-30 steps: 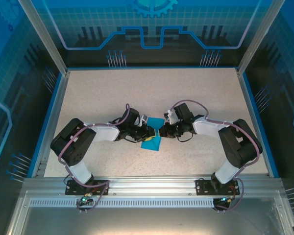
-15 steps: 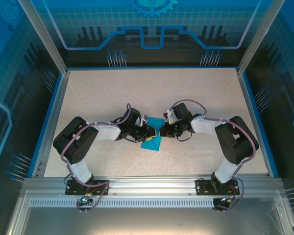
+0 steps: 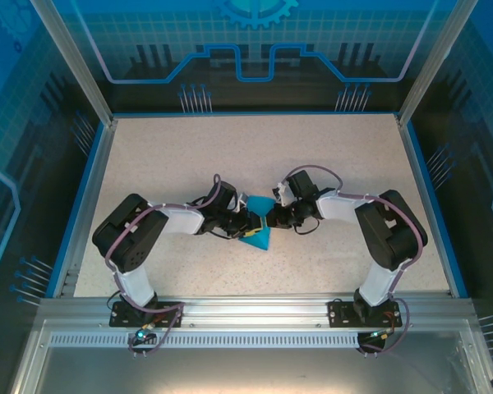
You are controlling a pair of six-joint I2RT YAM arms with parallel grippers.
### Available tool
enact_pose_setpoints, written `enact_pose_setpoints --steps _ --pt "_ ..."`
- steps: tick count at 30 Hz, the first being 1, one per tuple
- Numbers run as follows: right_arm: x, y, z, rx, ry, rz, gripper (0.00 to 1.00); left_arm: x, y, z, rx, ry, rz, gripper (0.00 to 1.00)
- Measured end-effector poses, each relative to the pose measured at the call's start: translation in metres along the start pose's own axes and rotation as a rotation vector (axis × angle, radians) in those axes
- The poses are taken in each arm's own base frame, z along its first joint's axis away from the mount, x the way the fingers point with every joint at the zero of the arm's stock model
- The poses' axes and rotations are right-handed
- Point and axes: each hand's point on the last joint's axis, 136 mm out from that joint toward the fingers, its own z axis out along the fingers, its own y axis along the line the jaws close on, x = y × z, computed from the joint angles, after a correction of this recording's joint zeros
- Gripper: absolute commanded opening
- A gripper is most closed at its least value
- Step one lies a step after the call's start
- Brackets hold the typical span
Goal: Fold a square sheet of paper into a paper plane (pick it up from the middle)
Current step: Fold the triangle a second time at the center of the table.
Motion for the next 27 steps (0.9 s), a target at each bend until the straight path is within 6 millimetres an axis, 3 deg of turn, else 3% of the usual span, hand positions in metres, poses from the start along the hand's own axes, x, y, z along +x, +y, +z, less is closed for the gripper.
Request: enact_pose_setpoints --steps 11,19,27 --pt "0.001 0.000 0.001 -0.003 0.006 -0.001 0.11 0.000 0.001 0.001 -0.003 0.002 -0.002 0.27" --pt "0.002 0.001 0.001 -0.009 0.010 -0.001 0.11 -0.001 -0.017 -0.009 0.036 -0.016 0.029 0.28" --pt "0.006 0.002 0.005 -0.007 0.024 -0.004 0.12 0.000 -0.016 -0.008 0.035 -0.011 0.027 0.26"
